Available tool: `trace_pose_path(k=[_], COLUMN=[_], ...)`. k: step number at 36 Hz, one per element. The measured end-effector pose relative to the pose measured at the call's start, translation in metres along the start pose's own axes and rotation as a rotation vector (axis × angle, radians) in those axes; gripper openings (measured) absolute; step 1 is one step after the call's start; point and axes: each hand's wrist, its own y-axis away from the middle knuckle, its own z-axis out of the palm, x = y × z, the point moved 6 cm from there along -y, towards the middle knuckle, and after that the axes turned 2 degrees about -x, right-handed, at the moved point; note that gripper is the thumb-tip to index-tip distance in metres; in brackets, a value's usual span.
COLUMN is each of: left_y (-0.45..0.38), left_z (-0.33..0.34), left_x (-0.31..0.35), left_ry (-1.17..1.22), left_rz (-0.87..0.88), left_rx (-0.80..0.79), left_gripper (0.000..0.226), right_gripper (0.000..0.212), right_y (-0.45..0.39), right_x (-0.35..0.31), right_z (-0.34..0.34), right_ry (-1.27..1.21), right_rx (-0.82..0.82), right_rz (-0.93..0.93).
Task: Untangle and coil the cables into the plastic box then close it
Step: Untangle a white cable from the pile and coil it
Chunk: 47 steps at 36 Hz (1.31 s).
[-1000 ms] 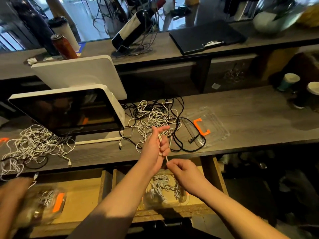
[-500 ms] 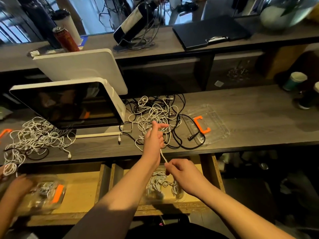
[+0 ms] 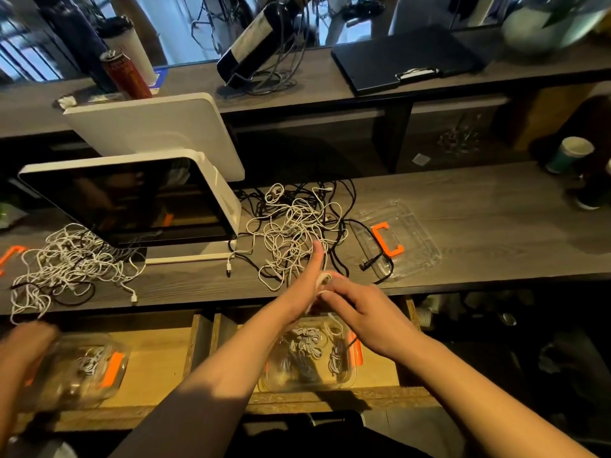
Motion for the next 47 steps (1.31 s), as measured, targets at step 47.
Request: trace_pose_path(k=[47], left_y=[0.020], left_z=[0.015], left_x=[-0.007], left_ry=[0.228], left_rz=[0.012], left_rx=[-0.140], left_gripper=[0.050], right_gripper=[0.027], right_y=[0.010], right_x=[0.083], right_z=[-0.031], right_ry=[-0.287], right_rx=[0.081], right_rz=[0.269])
